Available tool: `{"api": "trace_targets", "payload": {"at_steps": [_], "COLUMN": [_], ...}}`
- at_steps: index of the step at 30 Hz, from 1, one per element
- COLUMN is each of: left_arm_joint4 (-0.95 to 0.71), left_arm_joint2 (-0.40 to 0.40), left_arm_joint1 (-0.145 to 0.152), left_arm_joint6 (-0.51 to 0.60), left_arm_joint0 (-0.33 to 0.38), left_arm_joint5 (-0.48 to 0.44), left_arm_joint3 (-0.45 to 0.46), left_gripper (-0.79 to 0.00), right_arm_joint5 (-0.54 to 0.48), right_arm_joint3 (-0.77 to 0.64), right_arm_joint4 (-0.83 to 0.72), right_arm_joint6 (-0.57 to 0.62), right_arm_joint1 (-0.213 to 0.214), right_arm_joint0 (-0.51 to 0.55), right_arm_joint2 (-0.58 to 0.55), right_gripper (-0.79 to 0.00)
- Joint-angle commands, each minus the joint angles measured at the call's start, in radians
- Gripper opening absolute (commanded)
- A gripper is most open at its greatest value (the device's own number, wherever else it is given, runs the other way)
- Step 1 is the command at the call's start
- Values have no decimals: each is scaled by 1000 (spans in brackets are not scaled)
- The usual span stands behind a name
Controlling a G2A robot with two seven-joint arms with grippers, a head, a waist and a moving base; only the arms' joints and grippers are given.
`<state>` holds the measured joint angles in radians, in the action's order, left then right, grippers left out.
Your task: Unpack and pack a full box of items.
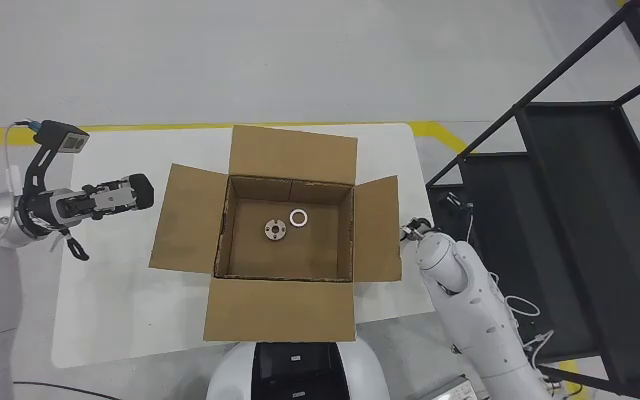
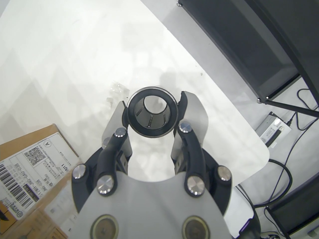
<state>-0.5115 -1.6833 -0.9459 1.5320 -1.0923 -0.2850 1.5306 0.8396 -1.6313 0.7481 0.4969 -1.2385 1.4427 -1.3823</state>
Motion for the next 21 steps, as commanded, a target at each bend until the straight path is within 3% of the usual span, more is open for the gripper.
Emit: {"api": "trace_targets", "payload": {"at_steps": [1,16,18,19,20,21], "left_arm_joint4": [0,0,0,0,0,0], "left_arm_joint2": [0,0,0,0,0,0], "left_arm_joint1": [0,0,0,0,0,0], "left_arm_joint6": [0,0,0,0,0,0], "left_arm_joint0": [0,0,0,0,0,0], "left_arm_joint5": [0,0,0,0,0,0], "left_arm_joint3": [0,0,0,0,0,0], "left_gripper": [0,0,0,0,0,0], "right_arm_joint5": [2,0,-4,-4,-4,-4], "right_arm_joint3": [13,110,119,120,119,119], "right_arm_joint4": [2,-15,-18,-18,-24,-27], "right_arm_joint6": [-1,-11,-2,-1,0,0], "right_arm_joint1": [-2,-19,-20,-20,-21,-21], "right_arm_joint0": [-10,-81,-83,-84,-83,-81], "right_arm_joint2": [9,50,53,52,50,47], "right_gripper": [-785,-785,-499,-289,0,0]}}
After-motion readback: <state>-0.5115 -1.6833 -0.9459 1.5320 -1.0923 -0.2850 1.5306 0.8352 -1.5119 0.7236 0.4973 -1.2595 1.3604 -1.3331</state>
